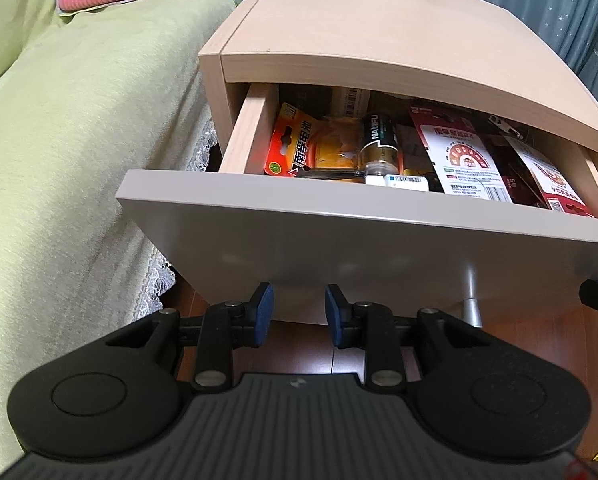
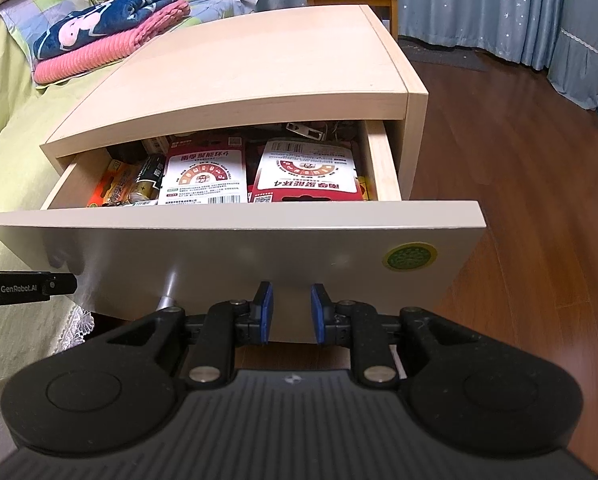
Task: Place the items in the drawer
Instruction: 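Push the drawer front with both grippers to slide the drawer shut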
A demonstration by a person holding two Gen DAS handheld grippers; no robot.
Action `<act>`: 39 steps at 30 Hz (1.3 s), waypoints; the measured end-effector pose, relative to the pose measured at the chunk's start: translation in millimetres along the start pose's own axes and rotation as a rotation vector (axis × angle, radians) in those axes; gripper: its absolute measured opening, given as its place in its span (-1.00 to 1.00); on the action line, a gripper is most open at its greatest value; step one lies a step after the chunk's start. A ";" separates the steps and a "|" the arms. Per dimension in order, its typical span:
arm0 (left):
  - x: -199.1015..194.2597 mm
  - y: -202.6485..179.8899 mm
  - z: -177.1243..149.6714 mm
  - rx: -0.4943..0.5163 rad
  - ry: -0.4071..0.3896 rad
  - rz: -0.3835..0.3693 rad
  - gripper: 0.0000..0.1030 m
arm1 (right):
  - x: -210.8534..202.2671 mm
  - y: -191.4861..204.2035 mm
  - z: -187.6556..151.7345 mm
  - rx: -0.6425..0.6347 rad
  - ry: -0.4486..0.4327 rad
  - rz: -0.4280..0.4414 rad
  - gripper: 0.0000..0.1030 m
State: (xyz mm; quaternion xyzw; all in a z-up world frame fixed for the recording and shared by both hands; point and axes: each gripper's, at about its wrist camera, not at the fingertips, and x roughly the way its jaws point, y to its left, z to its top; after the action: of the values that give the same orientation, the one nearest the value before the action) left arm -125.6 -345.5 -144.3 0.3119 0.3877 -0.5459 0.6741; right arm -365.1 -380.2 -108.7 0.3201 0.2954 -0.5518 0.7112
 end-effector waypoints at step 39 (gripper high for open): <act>2.5 -2.8 6.2 0.022 0.002 0.025 -0.14 | 6.6 7.0 3.1 0.015 -0.045 -0.037 -0.66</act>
State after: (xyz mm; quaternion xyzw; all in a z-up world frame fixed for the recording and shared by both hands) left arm -127.0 -352.6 -143.4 0.3247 0.3785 -0.5414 0.6769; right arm -356.7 -385.2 -110.9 0.3075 0.2812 -0.5742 0.7048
